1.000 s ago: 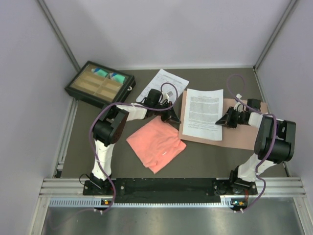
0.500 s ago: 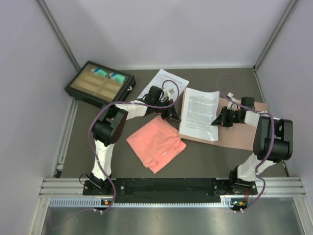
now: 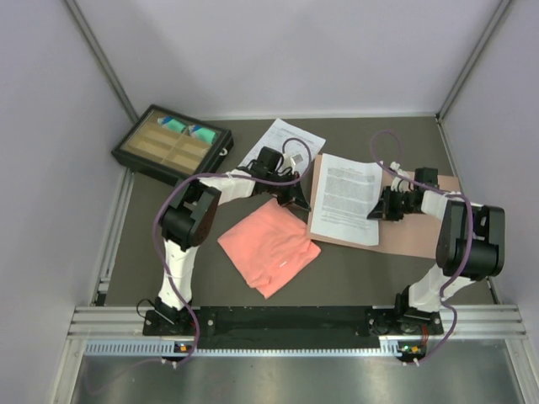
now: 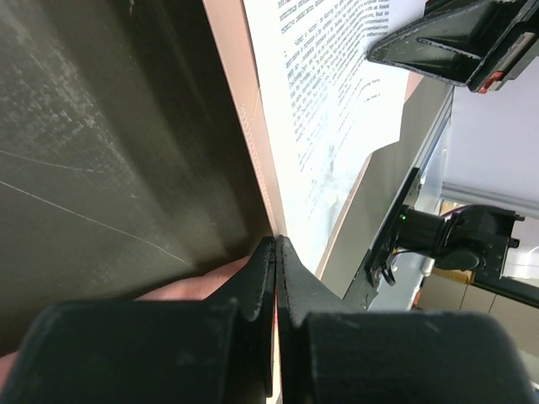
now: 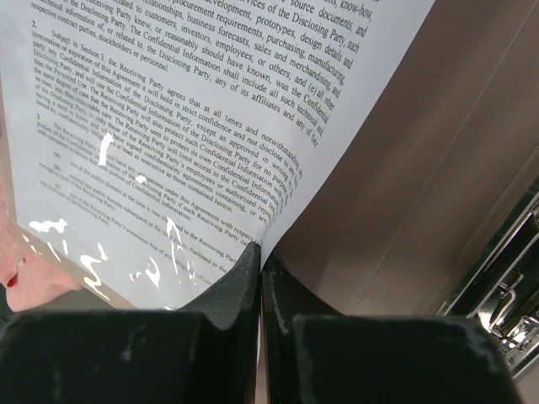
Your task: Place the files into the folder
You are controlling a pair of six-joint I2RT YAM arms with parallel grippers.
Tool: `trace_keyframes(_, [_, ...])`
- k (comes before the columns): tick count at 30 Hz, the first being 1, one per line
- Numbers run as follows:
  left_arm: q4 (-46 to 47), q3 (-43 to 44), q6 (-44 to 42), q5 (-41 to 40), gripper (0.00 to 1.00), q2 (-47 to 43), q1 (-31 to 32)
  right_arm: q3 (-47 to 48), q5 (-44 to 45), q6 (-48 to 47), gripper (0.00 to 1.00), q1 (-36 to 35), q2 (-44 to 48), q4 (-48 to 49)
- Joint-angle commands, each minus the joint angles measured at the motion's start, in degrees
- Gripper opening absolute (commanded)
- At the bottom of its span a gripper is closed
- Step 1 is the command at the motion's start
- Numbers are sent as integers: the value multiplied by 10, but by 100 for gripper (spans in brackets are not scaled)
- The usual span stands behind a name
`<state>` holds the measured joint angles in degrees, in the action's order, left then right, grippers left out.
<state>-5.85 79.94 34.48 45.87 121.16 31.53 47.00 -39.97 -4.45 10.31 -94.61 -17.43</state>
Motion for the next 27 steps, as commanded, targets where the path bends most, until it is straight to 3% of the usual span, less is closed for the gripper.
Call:
trace_keyframes(1, [-28,29,-38,12,0,6,-4,18,9,-32,0,1,25,-1])
trace_keyframes(10, [-4,32,-17,19,0,14,2,15,-37,-32,0,-21,24,22])
trace_keyframes(25, [-4,31,-15,19,0,14,5,11,1,-27,0,-29,29,26])
trace_keyframes(27, [-5,32,-15,19,0,14,6,10,26,-14,9,-29,30,24])
